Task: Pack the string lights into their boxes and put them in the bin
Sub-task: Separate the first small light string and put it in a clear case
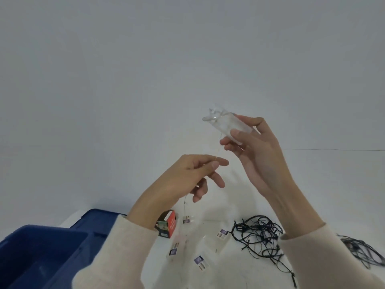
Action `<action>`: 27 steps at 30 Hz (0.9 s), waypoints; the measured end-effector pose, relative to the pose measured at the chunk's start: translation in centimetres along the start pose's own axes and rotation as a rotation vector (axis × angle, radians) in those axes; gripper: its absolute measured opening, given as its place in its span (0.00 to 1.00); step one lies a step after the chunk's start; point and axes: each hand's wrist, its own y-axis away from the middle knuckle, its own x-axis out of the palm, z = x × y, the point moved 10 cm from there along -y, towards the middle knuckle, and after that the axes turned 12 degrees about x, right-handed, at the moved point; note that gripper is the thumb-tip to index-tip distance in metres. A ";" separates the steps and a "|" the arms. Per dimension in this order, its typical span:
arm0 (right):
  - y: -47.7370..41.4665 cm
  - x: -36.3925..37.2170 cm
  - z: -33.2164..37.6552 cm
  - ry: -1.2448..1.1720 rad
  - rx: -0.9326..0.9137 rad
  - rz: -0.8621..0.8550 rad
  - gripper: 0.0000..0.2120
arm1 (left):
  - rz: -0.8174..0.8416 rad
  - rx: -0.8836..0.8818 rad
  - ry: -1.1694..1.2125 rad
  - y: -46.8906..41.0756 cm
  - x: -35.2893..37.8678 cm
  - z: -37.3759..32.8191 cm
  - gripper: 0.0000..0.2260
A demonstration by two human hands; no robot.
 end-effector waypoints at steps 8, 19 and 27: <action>1.1 -4.5 1.2 0.486 -0.079 -0.191 0.11 | 0.083 0.099 -0.650 0.0 2.1 -1.3 0.11; 3.2 -6.1 -1.2 0.783 0.059 -0.068 0.11 | -0.034 0.469 -0.906 -2.2 2.3 -7.6 0.08; 4.3 -6.3 -1.8 0.298 0.258 0.088 0.15 | 0.028 0.252 -0.182 -5.6 2.3 -1.8 0.09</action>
